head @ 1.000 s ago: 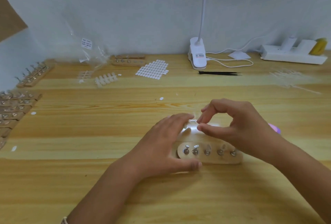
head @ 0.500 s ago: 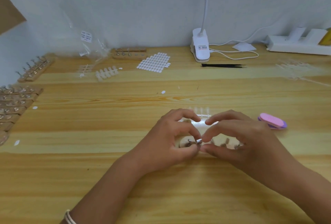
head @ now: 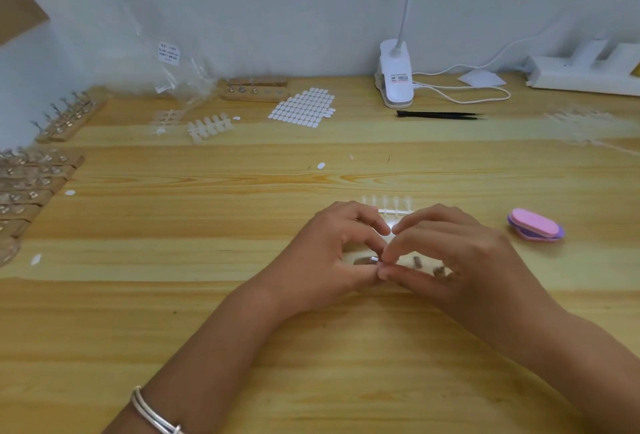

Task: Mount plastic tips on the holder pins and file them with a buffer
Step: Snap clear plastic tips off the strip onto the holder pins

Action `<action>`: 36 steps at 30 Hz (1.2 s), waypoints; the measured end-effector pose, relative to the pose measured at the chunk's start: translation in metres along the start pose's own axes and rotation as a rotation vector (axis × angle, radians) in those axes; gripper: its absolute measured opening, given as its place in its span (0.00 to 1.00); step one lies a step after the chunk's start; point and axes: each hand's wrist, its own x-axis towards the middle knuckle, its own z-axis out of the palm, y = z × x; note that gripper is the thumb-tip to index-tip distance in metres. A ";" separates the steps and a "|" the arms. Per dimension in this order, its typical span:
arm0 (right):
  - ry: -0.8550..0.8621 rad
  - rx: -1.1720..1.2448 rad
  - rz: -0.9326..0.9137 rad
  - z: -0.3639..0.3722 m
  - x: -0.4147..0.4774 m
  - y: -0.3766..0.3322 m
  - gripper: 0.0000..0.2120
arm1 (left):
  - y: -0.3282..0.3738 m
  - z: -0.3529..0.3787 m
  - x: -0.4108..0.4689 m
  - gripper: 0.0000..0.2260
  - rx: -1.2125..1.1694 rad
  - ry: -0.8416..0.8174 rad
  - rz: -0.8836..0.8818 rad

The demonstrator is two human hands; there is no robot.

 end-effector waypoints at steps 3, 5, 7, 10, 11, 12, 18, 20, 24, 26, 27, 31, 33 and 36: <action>0.006 0.000 -0.004 0.001 0.000 0.002 0.04 | 0.000 0.000 0.000 0.05 0.006 0.003 0.003; 0.018 -0.009 -0.006 0.002 -0.001 0.002 0.04 | -0.001 0.000 0.000 0.05 0.010 0.000 0.005; 0.020 0.006 0.006 0.002 -0.001 0.003 0.05 | -0.001 0.000 0.000 0.05 0.007 -0.001 0.005; 0.020 0.042 0.008 0.002 -0.001 0.004 0.06 | -0.001 0.000 0.001 0.06 0.001 0.006 0.006; 0.019 0.048 -0.003 0.002 -0.001 0.005 0.07 | -0.002 0.000 0.001 0.06 0.002 0.009 0.004; 0.017 0.047 -0.014 0.002 0.000 0.006 0.08 | -0.002 0.000 0.001 0.06 0.002 0.010 0.003; -0.041 0.067 -0.003 -0.003 0.003 0.008 0.08 | -0.002 0.000 0.001 0.05 0.017 0.011 0.009; -0.062 0.170 0.071 -0.012 0.002 0.011 0.06 | -0.001 0.001 0.000 0.04 0.001 0.014 0.006; -0.101 0.284 0.234 -0.022 0.001 0.012 0.10 | -0.002 0.000 0.000 0.03 -0.035 0.009 0.000; -0.128 0.266 0.245 -0.020 0.001 0.008 0.09 | -0.003 0.000 0.000 0.04 -0.029 0.005 0.008; -0.134 0.243 0.241 -0.018 0.001 0.005 0.08 | -0.003 0.000 0.000 0.04 -0.024 0.002 0.013; -0.137 0.162 0.225 -0.014 0.003 0.000 0.07 | -0.003 0.001 0.000 0.05 -0.032 0.005 0.017; -0.164 0.115 0.221 -0.014 0.005 0.000 0.06 | -0.003 0.001 0.000 0.04 -0.031 0.007 0.016; -0.223 0.038 0.221 -0.014 0.008 -0.002 0.06 | -0.003 0.001 -0.001 0.04 -0.032 0.001 0.018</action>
